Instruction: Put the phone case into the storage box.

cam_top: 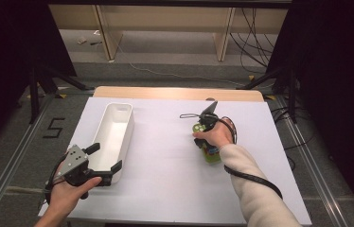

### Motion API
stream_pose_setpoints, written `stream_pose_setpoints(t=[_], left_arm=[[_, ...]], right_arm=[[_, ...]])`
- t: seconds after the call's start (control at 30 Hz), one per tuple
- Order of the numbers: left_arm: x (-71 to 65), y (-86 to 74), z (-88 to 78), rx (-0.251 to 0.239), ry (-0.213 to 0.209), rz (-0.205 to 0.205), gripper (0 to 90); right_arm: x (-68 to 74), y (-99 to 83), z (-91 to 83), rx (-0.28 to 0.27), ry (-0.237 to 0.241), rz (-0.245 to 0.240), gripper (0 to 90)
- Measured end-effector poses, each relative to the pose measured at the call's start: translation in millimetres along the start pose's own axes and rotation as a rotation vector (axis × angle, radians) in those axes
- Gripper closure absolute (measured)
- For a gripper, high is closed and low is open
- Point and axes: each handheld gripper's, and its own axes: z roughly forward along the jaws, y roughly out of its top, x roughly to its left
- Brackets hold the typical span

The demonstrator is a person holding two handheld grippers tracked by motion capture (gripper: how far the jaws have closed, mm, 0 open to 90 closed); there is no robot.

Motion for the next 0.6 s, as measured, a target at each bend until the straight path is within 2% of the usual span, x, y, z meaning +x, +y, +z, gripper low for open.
stream_pose_setpoints(t=[0.3,0.47,0.53,0.6], left_arm=[[-0.6,0.1,-0.1,-0.002,0.001,0.004,0.0],[-0.8,0.1,-0.2,-0.002,0.003,0.004,0.0],[-1.0,0.1,-0.1,-0.001,0.004,0.005,0.0],[-1.2,0.2,-0.1,-0.002,0.004,0.006,0.0]], right_arm=[[1.6,-5.5,-10.5,-0.053,0.031,-0.02,16.5],[2.3,-12.0,-15.5,-0.101,0.077,-0.021,16.5],[1.1,-15.6,-16.9,-0.131,0.092,-0.045,16.5],[1.8,-18.9,-19.1,-0.151,0.109,-0.049,16.5]])
